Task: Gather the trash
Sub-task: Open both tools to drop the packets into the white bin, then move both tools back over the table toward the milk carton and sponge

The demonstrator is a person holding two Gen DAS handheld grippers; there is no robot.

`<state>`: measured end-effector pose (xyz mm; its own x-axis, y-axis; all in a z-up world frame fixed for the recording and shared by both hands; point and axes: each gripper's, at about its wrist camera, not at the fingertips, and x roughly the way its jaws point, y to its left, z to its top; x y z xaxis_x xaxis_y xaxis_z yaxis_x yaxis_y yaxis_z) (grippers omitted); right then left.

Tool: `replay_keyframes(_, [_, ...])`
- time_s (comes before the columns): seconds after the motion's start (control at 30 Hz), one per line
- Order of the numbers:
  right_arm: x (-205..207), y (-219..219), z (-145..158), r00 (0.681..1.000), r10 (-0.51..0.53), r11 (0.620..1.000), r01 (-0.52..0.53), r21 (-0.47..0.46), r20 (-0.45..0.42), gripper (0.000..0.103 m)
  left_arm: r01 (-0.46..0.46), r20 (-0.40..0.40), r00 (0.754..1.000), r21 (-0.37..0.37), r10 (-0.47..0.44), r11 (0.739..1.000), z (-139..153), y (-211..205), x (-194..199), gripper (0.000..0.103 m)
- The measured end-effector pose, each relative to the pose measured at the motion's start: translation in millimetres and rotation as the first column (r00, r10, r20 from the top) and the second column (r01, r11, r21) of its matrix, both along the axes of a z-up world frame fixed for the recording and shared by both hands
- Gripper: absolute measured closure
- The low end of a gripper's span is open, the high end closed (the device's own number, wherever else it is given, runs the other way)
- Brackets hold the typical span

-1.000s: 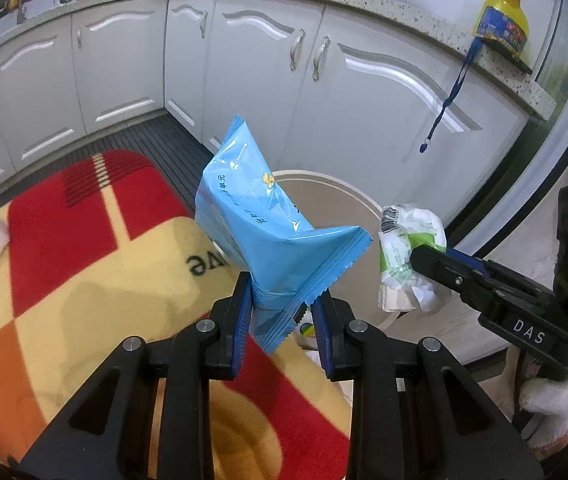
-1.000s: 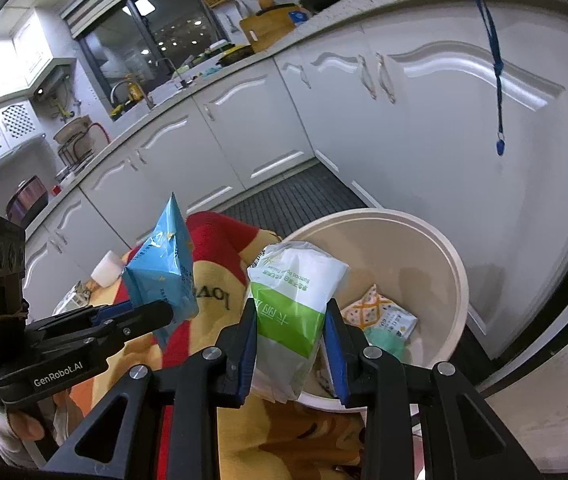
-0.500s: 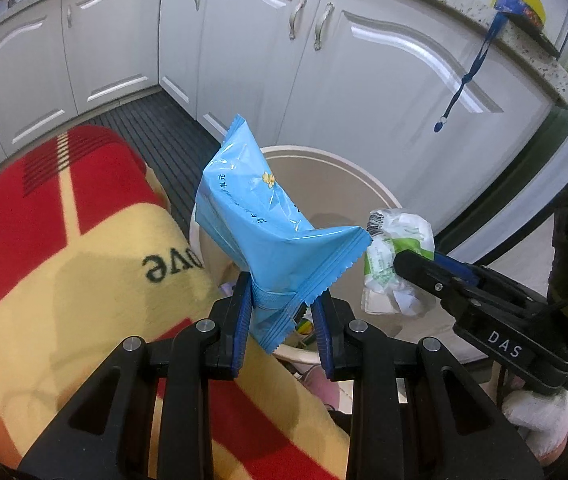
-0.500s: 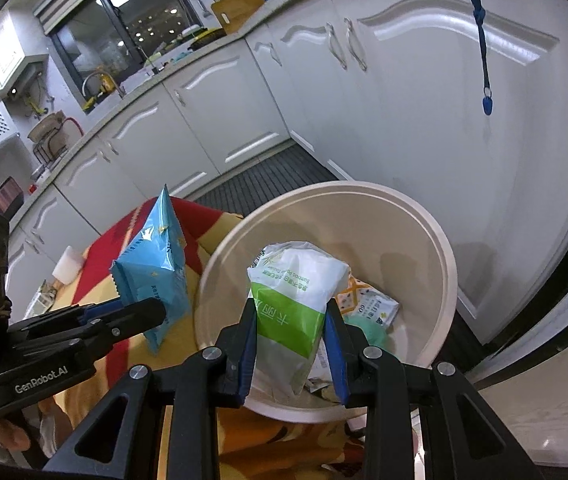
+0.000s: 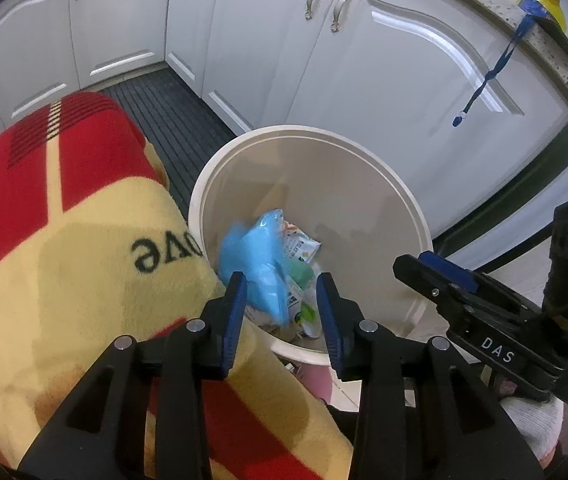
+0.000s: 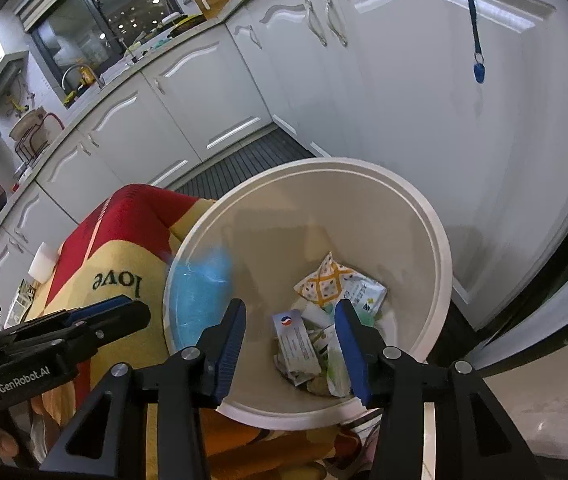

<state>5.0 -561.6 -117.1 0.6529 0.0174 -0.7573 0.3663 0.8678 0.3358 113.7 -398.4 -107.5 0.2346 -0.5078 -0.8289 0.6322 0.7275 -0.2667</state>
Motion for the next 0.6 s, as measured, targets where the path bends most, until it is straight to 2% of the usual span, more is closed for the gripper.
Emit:
replay_keyframes(0.13, [-2.8, -0.2, -1.6, 1.000, -0.010, 1.000, 0.010, 0.013, -0.003, 0.059, 0.006, 0.009, 1.000, -0.001, -0.006, 1.000, 3.0, 0.8, -3.6, 0.062])
replay_keyframes(0.6, [-4.6, 18.4, 14.9, 0.999, 0.018, 1.000, -0.018, -0.007, 0.027, 0.055, -0.025, 0.071, 0.997, -0.013, 0.026, 1.000, 24.8, 24.7, -12.0, 0.062])
